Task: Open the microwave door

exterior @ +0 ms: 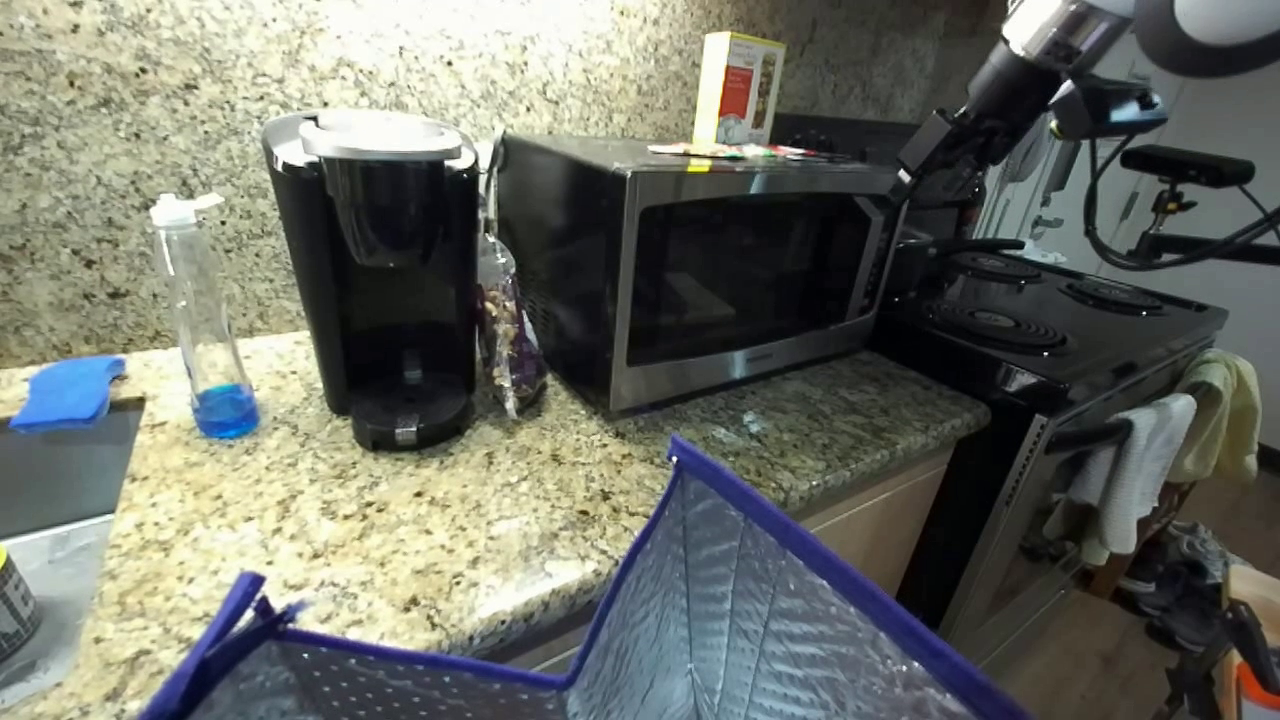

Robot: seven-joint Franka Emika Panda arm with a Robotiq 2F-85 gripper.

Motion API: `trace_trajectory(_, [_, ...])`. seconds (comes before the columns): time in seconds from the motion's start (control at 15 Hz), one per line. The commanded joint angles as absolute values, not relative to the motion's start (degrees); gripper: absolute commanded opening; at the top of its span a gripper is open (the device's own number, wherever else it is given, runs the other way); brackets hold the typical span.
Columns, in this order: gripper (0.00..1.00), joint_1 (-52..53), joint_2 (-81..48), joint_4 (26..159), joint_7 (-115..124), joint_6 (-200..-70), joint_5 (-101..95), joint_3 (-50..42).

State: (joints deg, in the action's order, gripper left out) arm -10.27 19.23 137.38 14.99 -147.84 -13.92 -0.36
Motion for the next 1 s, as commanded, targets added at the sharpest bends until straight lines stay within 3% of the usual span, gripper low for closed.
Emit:
trace_trajectory(0.0, [1.0, -10.2, 12.8, 133.3, 10.0, -152.7, -14.0, -2.2])
trace_trajectory(0.33, [1.0, -8.1, 7.0, 130.6, 4.2, -157.0, -8.6, -5.1])
trace_trajectory(0.47, [0.73, -6.6, 5.4, 130.0, 0.5, -159.0, -4.0, -5.9])
trace_trajectory(0.93, [0.27, -5.7, 3.9, 128.3, -7.8, -159.0, 2.4, -7.2])
